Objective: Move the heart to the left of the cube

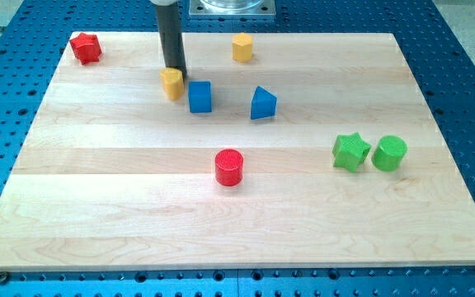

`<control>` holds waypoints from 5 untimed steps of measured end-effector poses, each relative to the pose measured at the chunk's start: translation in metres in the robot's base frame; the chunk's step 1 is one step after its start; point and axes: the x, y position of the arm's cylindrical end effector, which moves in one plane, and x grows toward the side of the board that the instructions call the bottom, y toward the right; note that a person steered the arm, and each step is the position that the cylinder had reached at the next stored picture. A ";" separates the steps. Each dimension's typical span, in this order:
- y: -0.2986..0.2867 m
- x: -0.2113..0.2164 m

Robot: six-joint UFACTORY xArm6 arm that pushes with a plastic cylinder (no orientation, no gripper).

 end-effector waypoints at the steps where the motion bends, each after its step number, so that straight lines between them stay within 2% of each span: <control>1: 0.020 0.041; 2: -0.007 0.032; 3: -0.061 0.053; 4: -0.081 0.083; 5: -0.067 0.102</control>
